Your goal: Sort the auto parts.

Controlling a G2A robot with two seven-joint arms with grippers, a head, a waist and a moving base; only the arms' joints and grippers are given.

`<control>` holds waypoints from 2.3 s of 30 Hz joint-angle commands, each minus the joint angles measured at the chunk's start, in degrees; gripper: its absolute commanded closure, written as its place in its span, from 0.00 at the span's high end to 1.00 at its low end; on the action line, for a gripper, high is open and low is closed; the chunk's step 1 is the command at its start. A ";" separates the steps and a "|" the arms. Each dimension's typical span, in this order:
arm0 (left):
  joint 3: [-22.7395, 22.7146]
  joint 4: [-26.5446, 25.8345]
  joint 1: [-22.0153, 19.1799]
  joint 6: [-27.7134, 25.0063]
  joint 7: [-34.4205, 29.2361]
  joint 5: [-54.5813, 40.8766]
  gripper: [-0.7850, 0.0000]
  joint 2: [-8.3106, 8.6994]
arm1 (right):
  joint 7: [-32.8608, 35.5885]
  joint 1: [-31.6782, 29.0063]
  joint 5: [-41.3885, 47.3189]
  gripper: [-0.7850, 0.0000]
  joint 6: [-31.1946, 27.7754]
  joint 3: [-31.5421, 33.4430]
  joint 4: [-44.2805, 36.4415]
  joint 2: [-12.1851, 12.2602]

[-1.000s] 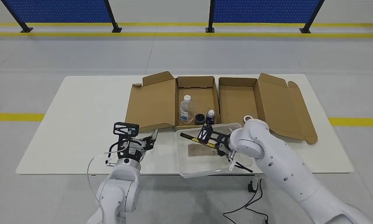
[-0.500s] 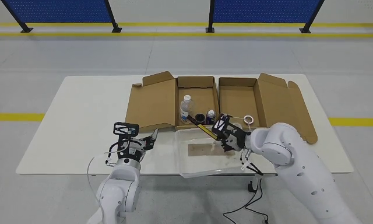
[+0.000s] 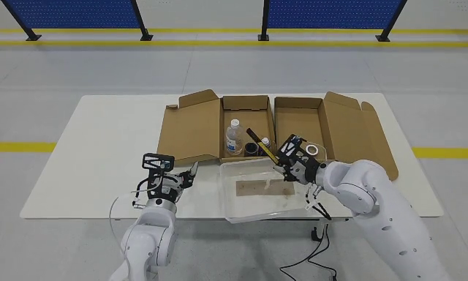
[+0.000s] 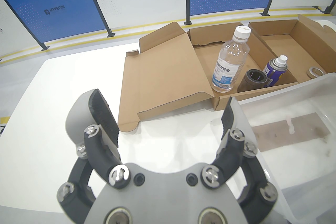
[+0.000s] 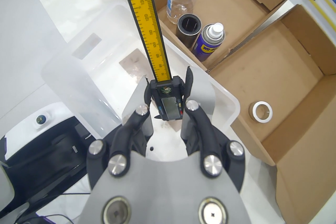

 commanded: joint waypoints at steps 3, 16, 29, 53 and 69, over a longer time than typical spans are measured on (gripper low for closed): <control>0.00 0.00 0.00 0.00 0.00 0.00 1.00 0.00 | -1.32 -0.87 -1.79 0.00 2.37 1.27 -1.97 0.14; 0.00 0.00 0.00 0.00 0.00 0.00 1.00 0.00 | -2.87 -0.55 -5.98 0.00 11.34 4.45 -5.10 0.04; 0.00 0.00 0.00 0.00 0.00 0.00 1.00 0.00 | -2.24 4.62 -7.59 0.00 13.74 3.35 0.87 -0.76; 0.00 0.00 0.00 0.00 0.00 0.00 1.00 0.00 | -15.33 15.92 14.04 0.00 23.35 -0.66 36.71 -6.05; 0.00 0.00 0.00 0.00 0.00 0.00 1.00 0.00 | -18.57 22.57 23.20 1.00 18.57 -6.82 53.33 -10.20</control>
